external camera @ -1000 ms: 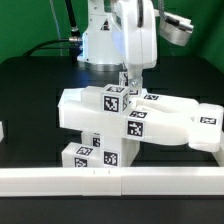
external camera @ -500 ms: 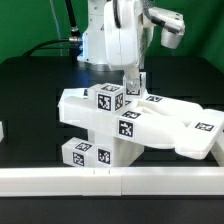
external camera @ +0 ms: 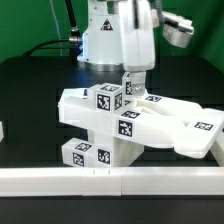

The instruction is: Assemble chair

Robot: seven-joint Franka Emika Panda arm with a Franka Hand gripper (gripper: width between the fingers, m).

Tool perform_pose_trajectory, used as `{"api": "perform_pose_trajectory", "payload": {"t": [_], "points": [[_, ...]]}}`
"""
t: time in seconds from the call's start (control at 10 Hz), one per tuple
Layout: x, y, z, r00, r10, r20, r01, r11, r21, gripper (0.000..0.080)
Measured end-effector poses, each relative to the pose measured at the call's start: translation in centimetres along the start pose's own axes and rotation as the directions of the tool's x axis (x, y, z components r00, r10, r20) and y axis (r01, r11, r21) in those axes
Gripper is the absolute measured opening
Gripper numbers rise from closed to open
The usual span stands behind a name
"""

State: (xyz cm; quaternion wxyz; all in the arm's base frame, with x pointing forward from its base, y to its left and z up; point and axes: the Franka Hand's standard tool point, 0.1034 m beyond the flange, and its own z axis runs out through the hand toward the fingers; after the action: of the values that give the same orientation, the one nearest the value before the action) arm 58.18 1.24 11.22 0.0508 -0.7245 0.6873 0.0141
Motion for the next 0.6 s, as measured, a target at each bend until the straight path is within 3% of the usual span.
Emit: {"api": "perform_pose_trajectory", "payload": {"t": [0.3,0.4,0.6], "points": [[0.02,0.01,0.00,0.978,-0.209,0.000,0.209,0.978,0.000,0.0648],[0.11,0.29,0.02,0.938,-0.347,-0.001,0.346,0.938,-0.026,0.0648],[0.25,0.31,0.00,0.845,-0.535,-0.009,0.534,0.844,-0.046,0.0648]]}}
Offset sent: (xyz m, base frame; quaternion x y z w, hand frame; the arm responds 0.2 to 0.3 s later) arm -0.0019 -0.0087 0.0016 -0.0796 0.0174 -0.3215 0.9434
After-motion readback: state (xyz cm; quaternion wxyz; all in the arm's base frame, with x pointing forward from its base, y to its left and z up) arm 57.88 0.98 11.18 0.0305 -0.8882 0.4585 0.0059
